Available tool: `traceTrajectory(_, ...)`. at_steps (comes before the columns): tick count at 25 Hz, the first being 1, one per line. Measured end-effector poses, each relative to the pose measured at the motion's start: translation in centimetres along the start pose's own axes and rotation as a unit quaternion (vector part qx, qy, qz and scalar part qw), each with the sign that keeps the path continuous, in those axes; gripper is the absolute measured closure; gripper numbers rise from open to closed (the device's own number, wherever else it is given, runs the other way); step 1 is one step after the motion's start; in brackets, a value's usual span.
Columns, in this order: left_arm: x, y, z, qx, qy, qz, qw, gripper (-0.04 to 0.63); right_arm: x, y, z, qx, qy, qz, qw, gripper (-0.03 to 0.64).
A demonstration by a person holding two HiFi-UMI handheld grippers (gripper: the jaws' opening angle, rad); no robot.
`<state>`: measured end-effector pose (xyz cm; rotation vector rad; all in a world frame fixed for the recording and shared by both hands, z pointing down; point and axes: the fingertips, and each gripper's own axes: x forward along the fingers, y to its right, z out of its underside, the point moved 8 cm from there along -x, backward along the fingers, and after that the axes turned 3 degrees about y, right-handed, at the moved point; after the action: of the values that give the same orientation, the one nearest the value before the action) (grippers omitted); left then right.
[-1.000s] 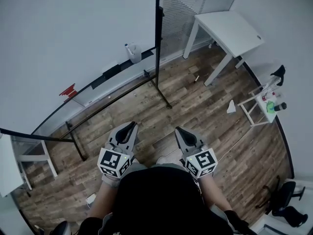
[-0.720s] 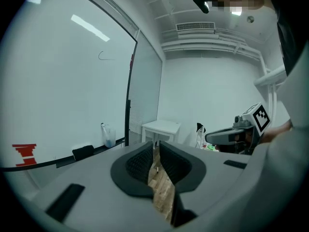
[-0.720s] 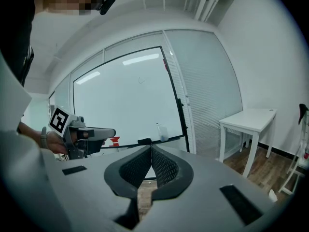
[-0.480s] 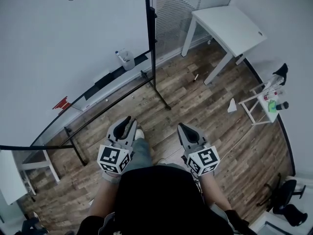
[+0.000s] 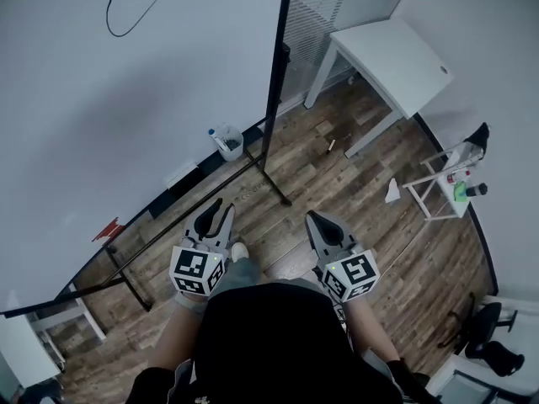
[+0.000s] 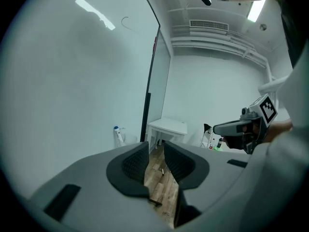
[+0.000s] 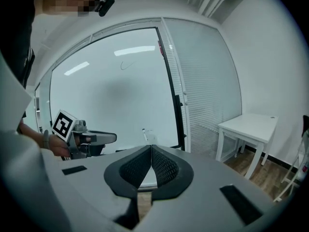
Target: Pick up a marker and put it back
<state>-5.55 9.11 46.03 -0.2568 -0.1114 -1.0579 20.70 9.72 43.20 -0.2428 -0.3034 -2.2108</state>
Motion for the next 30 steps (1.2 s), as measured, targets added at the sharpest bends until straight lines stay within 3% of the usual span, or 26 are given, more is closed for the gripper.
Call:
traceTrajectory(7,3.7,-6.1,0.0,-0.005,-0.011,0.002,0.9999,0.494,5.5,-0.3,-1.4,-0.003,-0.011,0.024,1.000,0.588)
traceTrajectory(14,7.8,-8.9,0.4,-0.017,-0.030,-0.016,0.9993,0.494,8.3,1.8,-2.1,0.003,-0.018,0.033,0.999,0.588)
traceTrajectory(22,12.6,-10.3,0.5,-0.038,-0.050,-0.066,0.9958,0.492,11.8,6.4,-3.6,0.000,-0.030,-0.005,1.000,0.588)
traceTrajectory(30,16.0,-11.3,0.9,-0.065,-0.067,-0.133,0.9867,0.488,15.1,10.7,-5.3,-0.010,-0.034,-0.050,0.998,0.588)
